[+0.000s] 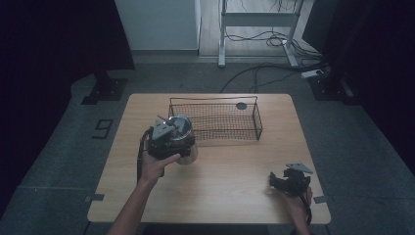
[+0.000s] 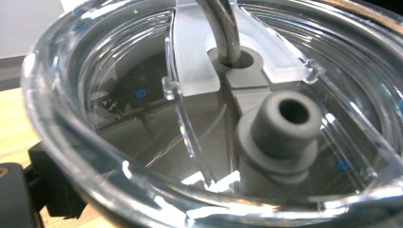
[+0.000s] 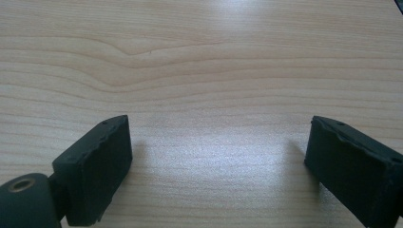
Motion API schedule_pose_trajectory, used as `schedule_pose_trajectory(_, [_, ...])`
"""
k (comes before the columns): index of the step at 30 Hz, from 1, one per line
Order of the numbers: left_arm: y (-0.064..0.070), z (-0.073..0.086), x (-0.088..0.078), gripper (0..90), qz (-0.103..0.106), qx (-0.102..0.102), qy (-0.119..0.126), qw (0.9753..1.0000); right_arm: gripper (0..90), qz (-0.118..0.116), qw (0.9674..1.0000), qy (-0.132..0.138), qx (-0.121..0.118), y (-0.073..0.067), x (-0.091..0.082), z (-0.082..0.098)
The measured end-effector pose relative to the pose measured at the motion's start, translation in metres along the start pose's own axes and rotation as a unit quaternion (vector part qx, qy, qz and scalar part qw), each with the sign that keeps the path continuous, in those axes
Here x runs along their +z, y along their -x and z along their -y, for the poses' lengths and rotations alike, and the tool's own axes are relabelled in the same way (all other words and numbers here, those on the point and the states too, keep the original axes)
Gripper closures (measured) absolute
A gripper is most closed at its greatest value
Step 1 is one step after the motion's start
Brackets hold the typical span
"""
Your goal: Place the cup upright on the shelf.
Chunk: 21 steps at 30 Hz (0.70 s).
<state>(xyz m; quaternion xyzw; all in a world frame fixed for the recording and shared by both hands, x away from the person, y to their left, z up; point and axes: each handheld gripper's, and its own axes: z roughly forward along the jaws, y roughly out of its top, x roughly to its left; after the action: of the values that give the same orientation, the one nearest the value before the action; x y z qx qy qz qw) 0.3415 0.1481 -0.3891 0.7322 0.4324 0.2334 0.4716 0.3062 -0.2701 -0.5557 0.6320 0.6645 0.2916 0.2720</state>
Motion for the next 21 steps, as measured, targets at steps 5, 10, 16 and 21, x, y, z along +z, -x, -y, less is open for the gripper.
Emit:
schedule_pose_trajectory(5, [-0.002, -0.004, 0.004, 3.7, -0.002, 0.0, -0.002, 1.0, 8.4, -0.001, 1.0, -0.002, -0.001, 0.0, 0.0, 0.0])
schedule_pose_trajectory(10, [-0.004, -0.007, 0.008, 3.7, -0.006, -0.005, -0.003, 1.0, 8.4, 0.0, 1.0, 0.0, 0.0, 0.0, 0.0, 0.0])
schedule_pose_trajectory(16, [-0.009, -0.012, 0.017, 3.7, -0.011, -0.008, -0.006, 0.9999, 8.4, -0.001, 1.0, -0.002, -0.001, 0.0, 0.0, 0.0])
schedule_pose_trajectory(21, [-0.014, -0.015, 0.022, 3.7, -0.014, -0.013, -0.007, 0.9998, 8.4, -0.001, 1.0, -0.002, -0.001, 0.0, 0.0, 0.0])
